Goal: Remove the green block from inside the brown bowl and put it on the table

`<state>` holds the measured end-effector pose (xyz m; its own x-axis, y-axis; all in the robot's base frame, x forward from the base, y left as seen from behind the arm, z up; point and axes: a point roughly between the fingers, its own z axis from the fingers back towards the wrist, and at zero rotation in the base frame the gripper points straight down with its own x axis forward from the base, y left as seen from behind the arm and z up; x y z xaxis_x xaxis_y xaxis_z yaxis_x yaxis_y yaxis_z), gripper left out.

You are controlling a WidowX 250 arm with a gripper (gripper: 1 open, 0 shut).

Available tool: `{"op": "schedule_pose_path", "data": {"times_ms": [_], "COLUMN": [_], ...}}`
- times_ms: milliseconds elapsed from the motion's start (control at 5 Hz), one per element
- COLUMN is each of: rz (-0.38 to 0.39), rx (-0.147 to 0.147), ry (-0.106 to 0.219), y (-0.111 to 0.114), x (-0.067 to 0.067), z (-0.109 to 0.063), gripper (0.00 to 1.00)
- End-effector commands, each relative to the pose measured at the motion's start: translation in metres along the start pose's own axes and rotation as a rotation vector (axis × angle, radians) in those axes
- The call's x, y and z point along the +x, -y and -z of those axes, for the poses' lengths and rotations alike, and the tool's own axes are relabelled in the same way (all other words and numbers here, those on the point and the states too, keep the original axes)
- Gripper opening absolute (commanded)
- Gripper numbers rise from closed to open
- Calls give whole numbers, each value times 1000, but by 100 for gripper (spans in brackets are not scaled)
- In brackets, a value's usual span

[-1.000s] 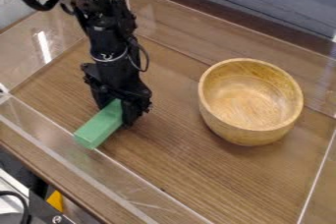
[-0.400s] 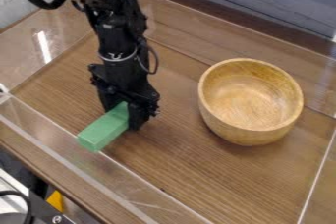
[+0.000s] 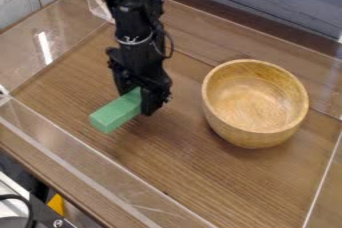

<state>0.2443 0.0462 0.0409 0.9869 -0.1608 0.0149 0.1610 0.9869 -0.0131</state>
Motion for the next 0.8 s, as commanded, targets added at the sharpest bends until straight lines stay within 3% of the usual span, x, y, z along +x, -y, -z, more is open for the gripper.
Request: {"op": "schedule_pose_path", "data": {"times_ms": [0, 400, 600], "rz": [-9, -47, -56], "rx": [17, 16, 15], "ry": [40, 37, 34], "y": [-4, -3, -15], "x": [13, 18, 16], "z": [-17, -31, -32], "gripper": [0, 0, 0]}}
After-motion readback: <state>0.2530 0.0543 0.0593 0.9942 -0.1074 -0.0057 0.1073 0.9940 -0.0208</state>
